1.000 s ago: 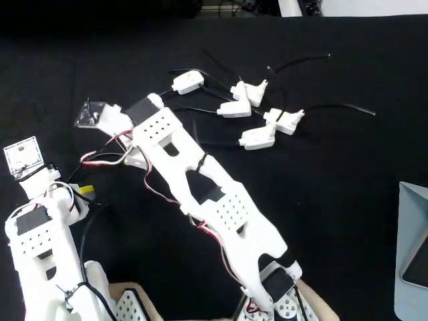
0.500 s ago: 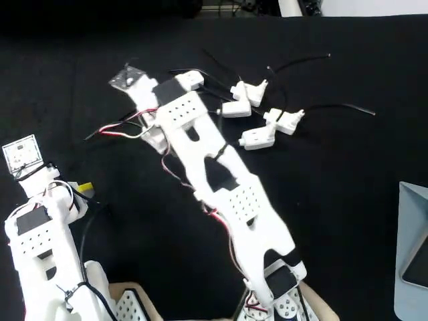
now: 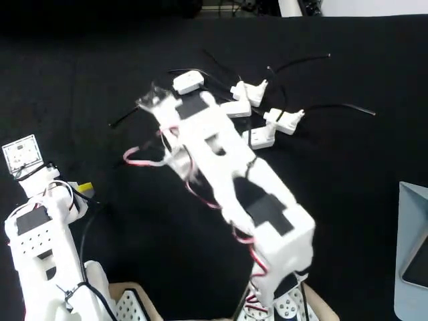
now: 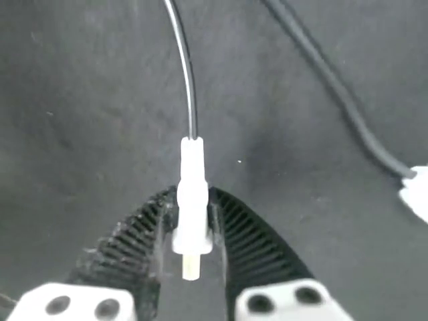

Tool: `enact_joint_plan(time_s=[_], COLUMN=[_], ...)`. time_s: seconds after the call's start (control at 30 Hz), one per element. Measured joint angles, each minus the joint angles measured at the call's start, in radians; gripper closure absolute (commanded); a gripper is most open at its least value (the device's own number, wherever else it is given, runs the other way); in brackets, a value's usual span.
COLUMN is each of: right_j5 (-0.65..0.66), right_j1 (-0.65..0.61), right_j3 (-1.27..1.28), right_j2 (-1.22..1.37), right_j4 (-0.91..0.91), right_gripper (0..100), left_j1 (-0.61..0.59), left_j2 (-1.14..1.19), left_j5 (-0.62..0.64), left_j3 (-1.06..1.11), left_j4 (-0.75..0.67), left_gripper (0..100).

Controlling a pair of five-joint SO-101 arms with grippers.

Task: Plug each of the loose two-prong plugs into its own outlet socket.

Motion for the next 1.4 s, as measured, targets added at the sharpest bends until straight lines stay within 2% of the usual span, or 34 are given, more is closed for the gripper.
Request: enact_joint_plan(time_s=[0.1,0.2,0.3,0.8,0.97,1.17,1.4], right_j5=[0.008,0.008,0.008,0.000,0.000,0.000,0.000], right_j1=[0.000,0.000,0.000,-0.020,-0.018,-0.020,-0.020], right_j3=[0.219,0.288,0.290,0.285,0.239,0.175,0.112], right_j2=[-0.064,-0.071,-0.072,-0.028,0.031,0.040,0.041], right_j4=[-0.146,-0.184,-0.166,-0.135,-0.127,-0.066,0.032], right_gripper=[98.5,93.2,87.8,87.9,98.8,88.1,87.9], left_j1=[0.000,0.000,0.000,0.000,0.000,0.000,0.000], left_j2=[0.000,0.000,0.000,0.000,0.000,0.000,0.000], left_j5=[0.000,0.000,0.000,0.000,0.000,0.000,0.000], left_j3=[0.000,0.000,0.000,0.000,0.000,0.000,0.000], left_j4=[0.000,0.000,0.000,0.000,0.000,0.000,0.000], left_gripper=[69,69,69,69,69,69,69])
